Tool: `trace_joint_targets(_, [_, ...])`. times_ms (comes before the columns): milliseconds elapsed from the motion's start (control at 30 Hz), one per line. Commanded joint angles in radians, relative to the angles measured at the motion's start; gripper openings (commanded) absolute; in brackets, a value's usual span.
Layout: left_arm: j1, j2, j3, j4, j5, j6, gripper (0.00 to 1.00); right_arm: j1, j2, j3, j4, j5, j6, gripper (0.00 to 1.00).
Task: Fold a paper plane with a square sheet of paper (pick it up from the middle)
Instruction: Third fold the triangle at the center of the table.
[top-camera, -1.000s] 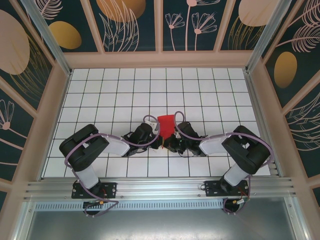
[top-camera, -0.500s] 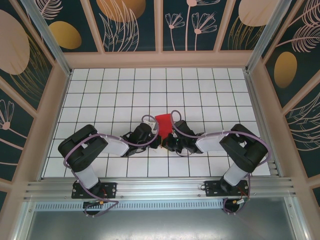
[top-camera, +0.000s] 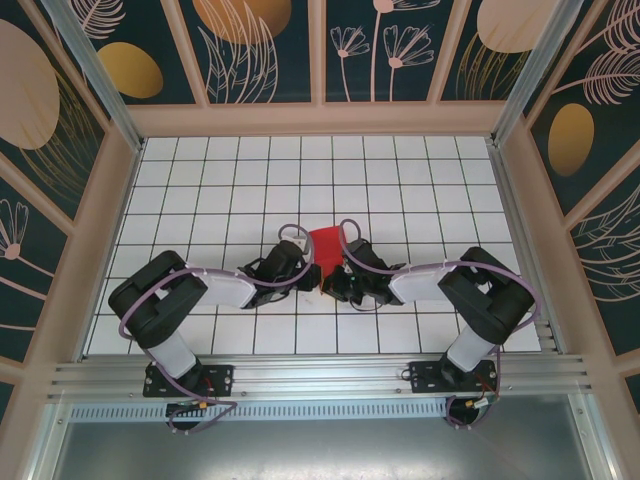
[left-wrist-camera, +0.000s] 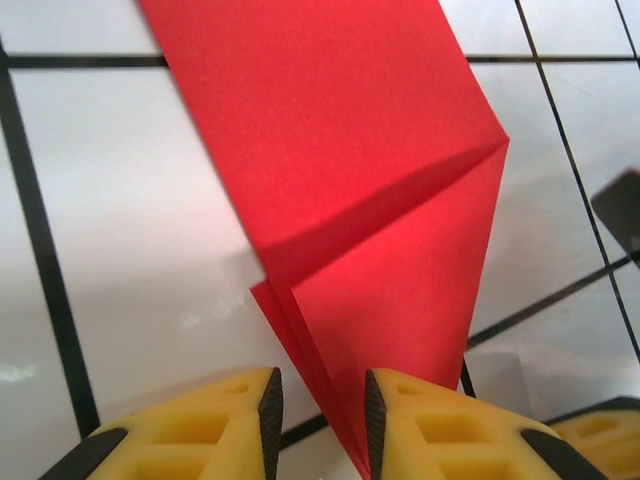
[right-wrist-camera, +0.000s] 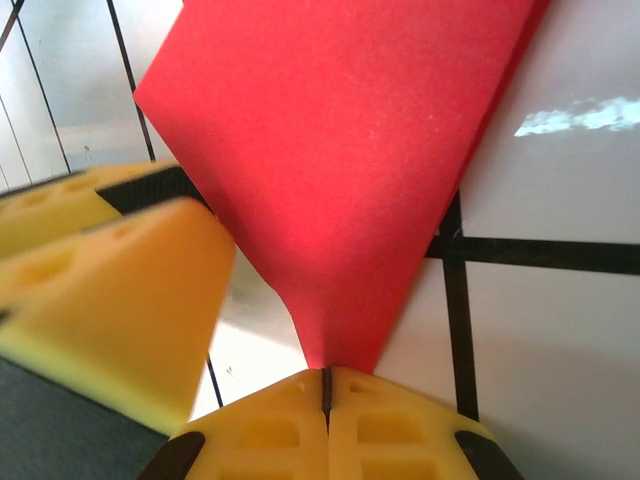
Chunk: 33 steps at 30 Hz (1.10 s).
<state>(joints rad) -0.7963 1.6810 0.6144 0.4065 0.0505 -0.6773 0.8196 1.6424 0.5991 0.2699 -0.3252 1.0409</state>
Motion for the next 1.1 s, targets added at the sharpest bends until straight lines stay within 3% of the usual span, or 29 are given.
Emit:
trace_joint_targets(0, [0.014, 0.013, 0.041, -0.006, 0.025, 0.020, 0.31, 0.015, 0.043, -0.003, -0.090, 0.029, -0.029, 0.08])
trace_joint_targets(167, [0.014, 0.052, 0.047, -0.026, 0.012, 0.004, 0.16, 0.014, 0.034, 0.007, -0.085, 0.020, -0.033, 0.08])
trace_joint_targets(300, [0.015, 0.052, 0.031, -0.032, -0.004, 0.000, 0.13, 0.011, 0.020, 0.030, -0.093, 0.017, -0.049, 0.09])
trace_joint_targets(667, [0.014, 0.060, 0.028, -0.041, -0.010, 0.010, 0.12, 0.012, -0.068, 0.047, -0.034, -0.041, -0.068, 0.12])
trace_joint_targets(933, [0.014, 0.072, 0.041, -0.042, -0.001, 0.010, 0.12, 0.014, 0.017, 0.041, 0.010, -0.091, -0.055, 0.10])
trace_joint_targets(1067, [0.014, 0.069, 0.041, -0.050, -0.004, 0.012, 0.12, 0.012, 0.070, 0.038, -0.019, -0.060, -0.044, 0.09])
